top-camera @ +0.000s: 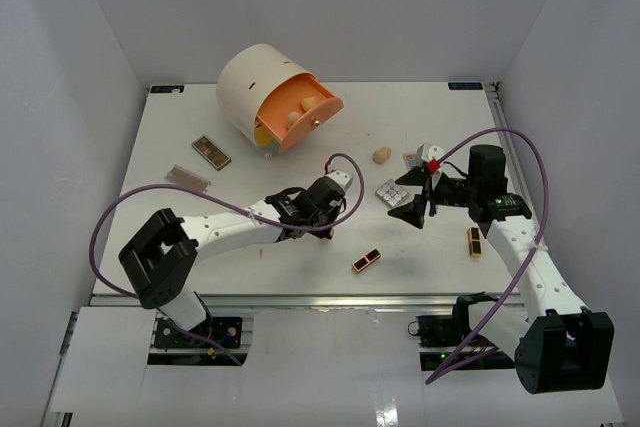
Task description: Organize the makeup
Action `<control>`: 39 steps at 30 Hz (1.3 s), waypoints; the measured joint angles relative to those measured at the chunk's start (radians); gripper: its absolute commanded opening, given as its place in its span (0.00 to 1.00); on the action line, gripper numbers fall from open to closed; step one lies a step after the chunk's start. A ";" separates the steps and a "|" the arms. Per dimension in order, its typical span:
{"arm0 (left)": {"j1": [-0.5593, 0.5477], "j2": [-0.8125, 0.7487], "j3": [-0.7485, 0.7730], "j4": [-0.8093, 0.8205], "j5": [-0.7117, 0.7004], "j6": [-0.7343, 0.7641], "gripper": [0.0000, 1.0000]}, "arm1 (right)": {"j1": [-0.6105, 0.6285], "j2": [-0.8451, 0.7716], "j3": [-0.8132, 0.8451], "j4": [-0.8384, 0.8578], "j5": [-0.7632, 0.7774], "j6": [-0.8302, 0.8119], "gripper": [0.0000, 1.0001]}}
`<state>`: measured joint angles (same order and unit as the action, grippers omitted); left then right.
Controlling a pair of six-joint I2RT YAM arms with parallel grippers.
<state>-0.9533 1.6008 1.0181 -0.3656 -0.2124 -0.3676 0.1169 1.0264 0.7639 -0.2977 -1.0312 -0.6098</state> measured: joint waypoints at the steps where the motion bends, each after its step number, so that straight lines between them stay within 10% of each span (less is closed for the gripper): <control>1: 0.000 -0.023 0.008 -0.011 -0.014 0.001 0.00 | 0.000 0.000 0.000 0.000 0.000 0.000 0.87; 13: 0.262 -0.245 0.392 0.048 -0.045 0.089 0.00 | -0.005 0.000 0.000 0.000 0.000 0.000 0.87; 26: 0.455 0.113 0.655 0.038 -0.008 0.158 0.06 | -0.005 0.000 0.000 -0.001 0.004 0.000 0.88; 39: 0.457 0.224 0.764 -0.011 -0.041 0.232 0.47 | -0.005 0.000 0.000 -0.001 0.011 -0.001 0.88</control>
<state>-0.4965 1.8251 1.7820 -0.3766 -0.2536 -0.1352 0.1123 1.0267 0.7639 -0.2985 -1.0203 -0.6106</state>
